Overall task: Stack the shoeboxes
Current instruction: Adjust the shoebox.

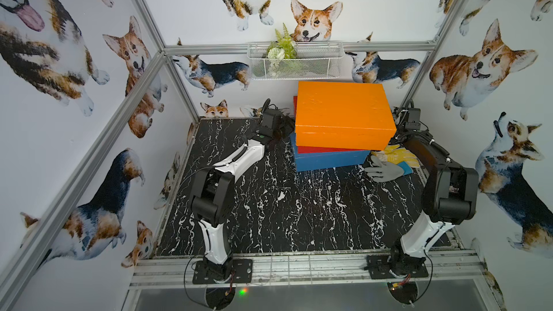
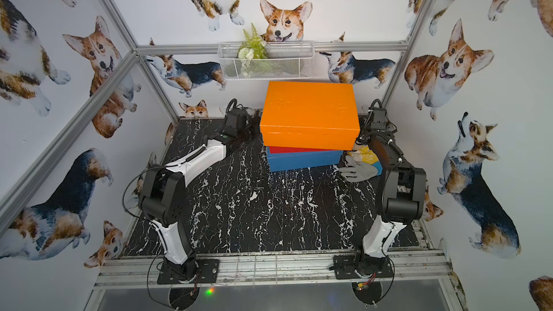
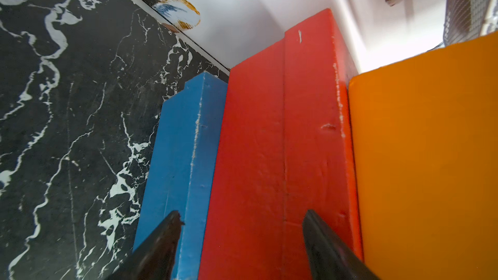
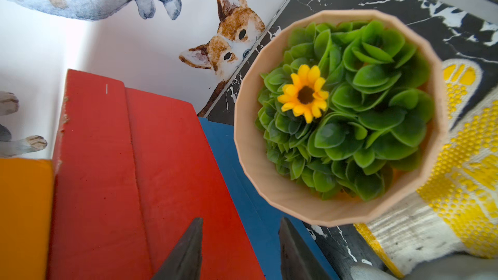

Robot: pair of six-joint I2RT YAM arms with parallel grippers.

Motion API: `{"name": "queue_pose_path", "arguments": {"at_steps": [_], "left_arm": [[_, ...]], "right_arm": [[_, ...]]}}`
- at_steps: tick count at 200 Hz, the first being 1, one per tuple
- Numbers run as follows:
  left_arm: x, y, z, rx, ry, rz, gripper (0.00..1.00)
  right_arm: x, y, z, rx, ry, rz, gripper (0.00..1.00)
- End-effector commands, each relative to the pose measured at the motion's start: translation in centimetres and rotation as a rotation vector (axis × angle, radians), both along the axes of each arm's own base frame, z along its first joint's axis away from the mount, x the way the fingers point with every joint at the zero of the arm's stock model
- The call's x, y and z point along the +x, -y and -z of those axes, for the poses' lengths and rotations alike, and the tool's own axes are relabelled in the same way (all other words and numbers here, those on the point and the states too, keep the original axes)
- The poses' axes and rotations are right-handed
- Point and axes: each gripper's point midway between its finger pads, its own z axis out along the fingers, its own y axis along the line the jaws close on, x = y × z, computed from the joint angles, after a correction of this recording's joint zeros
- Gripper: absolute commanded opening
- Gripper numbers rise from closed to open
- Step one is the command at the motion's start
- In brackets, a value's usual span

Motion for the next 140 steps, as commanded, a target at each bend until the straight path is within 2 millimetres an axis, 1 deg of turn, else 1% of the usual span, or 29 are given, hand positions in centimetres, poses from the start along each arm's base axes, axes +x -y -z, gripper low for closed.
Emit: {"name": "queue_pose_path", "arguments": {"at_steps": [1,30,45,67,102,124,140], "left_arm": [[-2.9,4.2,-2.0,-0.087,0.039,0.216,0.74],[-3.9,3.6,-2.4,-0.09,0.052,0.204,0.74],[-4.2,3.3,-2.5,-0.09,0.059,0.201,0.75],[-4.3,3.1,-2.1,-0.08,0.051,0.196,0.75],[-4.3,3.8,-1.2,-0.098,0.027,0.217,0.75],[-4.4,3.8,-1.2,-0.097,0.029,0.215,0.75],[-4.4,3.5,-1.4,-0.093,0.033,0.207,0.75]], "right_arm": [[-1.2,-5.2,0.5,0.084,-0.034,-0.193,0.47],[-1.1,-6.1,0.6,0.081,-0.039,-0.214,0.47],[-1.2,-6.2,0.7,0.074,-0.047,-0.216,0.48],[-1.5,-6.0,0.8,0.063,-0.055,-0.207,0.48],[-2.0,-5.8,0.6,0.045,-0.059,-0.202,0.48],[-2.5,-5.6,0.4,0.036,-0.058,-0.196,0.48],[-2.4,-5.5,0.3,0.034,-0.052,-0.191,0.49]]}}
